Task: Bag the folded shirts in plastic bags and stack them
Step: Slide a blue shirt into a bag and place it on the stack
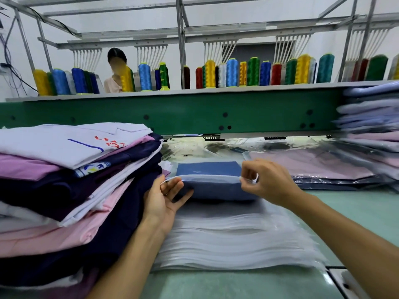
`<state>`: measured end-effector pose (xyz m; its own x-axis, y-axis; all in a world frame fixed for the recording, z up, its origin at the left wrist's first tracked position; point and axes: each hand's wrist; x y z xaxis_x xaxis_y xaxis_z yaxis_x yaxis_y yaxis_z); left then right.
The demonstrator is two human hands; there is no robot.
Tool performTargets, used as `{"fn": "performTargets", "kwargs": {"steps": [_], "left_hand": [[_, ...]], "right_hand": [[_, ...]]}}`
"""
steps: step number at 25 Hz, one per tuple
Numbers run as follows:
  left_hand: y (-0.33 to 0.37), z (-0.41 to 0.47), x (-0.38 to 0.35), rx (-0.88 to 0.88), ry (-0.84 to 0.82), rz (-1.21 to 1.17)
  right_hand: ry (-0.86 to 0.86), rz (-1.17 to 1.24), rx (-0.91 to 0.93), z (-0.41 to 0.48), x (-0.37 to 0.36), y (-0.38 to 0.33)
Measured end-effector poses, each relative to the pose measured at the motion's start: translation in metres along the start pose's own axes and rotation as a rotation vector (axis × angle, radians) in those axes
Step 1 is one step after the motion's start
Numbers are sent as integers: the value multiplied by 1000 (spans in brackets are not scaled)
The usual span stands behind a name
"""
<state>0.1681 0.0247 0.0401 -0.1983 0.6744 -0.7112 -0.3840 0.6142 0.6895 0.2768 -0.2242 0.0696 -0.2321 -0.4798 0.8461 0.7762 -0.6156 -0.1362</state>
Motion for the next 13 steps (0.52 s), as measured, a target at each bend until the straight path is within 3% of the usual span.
{"fn": "performTargets", "kwargs": {"steps": [13], "left_hand": [[1, 5, 2, 9, 30, -103]], "right_hand": [[0, 142, -64, -7, 19, 39]]}}
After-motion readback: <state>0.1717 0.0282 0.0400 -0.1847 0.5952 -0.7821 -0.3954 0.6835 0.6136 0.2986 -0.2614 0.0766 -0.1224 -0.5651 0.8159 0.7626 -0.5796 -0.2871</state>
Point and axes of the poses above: each hand's wrist, its own z-axis towards the middle knuckle, its own x-axis out of the back of the hand, y = z × x, and after that the axes turned 10 degrees about -y, right-handed
